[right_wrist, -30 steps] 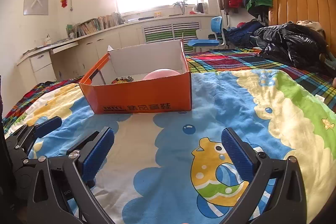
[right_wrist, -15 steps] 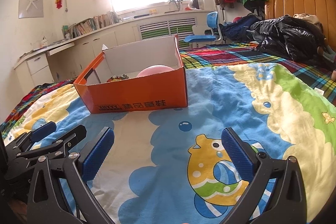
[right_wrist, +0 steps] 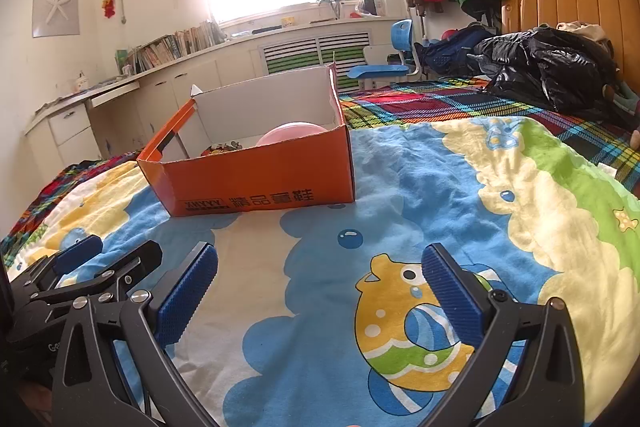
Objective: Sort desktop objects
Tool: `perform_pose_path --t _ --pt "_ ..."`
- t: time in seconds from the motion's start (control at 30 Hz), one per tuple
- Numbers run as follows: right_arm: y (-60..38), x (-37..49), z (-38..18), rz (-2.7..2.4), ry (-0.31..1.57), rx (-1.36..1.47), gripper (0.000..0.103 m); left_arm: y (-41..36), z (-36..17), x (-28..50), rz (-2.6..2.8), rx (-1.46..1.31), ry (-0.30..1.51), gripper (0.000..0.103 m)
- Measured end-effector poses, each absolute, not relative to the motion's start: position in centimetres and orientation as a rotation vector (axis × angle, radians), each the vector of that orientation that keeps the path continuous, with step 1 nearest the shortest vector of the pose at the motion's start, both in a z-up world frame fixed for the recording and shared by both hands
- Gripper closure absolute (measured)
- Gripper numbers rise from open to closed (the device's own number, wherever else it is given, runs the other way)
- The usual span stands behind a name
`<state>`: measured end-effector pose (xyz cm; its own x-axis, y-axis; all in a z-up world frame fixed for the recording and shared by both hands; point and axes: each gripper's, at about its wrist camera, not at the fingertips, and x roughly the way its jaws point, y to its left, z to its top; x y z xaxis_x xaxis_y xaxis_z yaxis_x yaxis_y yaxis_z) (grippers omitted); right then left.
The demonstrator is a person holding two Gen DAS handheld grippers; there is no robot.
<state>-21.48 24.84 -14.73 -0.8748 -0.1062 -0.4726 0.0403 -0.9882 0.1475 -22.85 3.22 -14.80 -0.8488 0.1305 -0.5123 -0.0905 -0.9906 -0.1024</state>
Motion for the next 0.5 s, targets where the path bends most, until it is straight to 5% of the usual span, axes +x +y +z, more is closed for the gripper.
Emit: perform_pose_path --t 0.5 --pt "24.84 -21.52 -14.73 -2.965 -0.204 0.764 0.000 3.03 -14.74 -22.89 2.908 -0.810 -0.120 0.005"
